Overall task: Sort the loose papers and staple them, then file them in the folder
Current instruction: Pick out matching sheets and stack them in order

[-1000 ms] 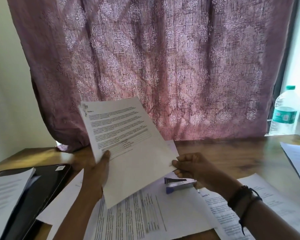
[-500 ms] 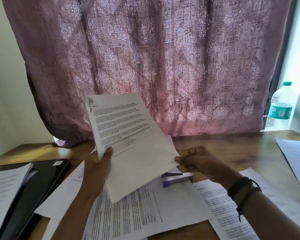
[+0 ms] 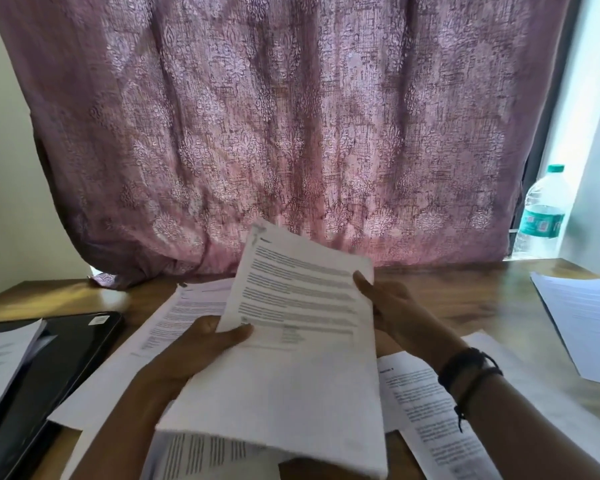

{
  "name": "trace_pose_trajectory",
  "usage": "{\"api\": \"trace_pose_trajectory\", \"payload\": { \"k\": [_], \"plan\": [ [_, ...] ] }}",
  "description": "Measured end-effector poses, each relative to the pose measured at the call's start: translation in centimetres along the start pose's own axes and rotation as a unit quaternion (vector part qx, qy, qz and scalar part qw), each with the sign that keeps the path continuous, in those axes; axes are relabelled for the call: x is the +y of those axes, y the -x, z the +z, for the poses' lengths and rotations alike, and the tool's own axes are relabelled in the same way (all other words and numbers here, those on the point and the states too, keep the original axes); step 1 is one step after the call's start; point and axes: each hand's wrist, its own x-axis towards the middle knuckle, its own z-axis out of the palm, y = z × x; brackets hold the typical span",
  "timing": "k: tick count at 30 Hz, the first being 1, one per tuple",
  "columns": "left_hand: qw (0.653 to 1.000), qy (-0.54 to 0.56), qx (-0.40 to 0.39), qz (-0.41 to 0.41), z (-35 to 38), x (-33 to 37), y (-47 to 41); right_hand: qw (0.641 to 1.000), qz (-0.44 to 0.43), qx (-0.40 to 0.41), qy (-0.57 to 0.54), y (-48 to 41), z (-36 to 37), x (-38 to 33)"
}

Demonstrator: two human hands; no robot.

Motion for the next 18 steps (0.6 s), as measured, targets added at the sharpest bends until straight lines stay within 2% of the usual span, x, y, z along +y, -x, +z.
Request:
{"api": "trace_pose_trajectory", "payload": {
  "k": [3,7,12,15,16,18],
  "plan": [
    [0.998,-0.034,-0.046,-0.017,-0.3,0.1,0.2,0.994,-0.008,0.110,0.005,-0.5,-0.7,0.4],
    [0.997,-0.027,-0.072,-0.029,-0.1,0.2,0.3,0.991,-0.013,0.133,0.018,-0.6,-1.4,0.5],
    [0.997,-0.036,-0.069,-0.024,0.1,0.4,0.6,0.983,0.002,0.183,-0.035,-1.1,-1.7,0.9],
    [1.000,0.002,0.019,-0.013,-0.9,0.2,0.0,0.970,0.035,0.183,-0.154,-1.0,-2.3,0.6],
    [0.996,0.047,0.079,-0.008,-0.9,0.0,-0.4,0.971,0.047,0.159,-0.172,-0.7,-2.1,0.5],
    [0.966,0.180,0.184,0.022,-0.3,0.0,-1.1,0.981,0.082,0.078,-0.157,-0.3,-0.4,0.8]
  ]
}}
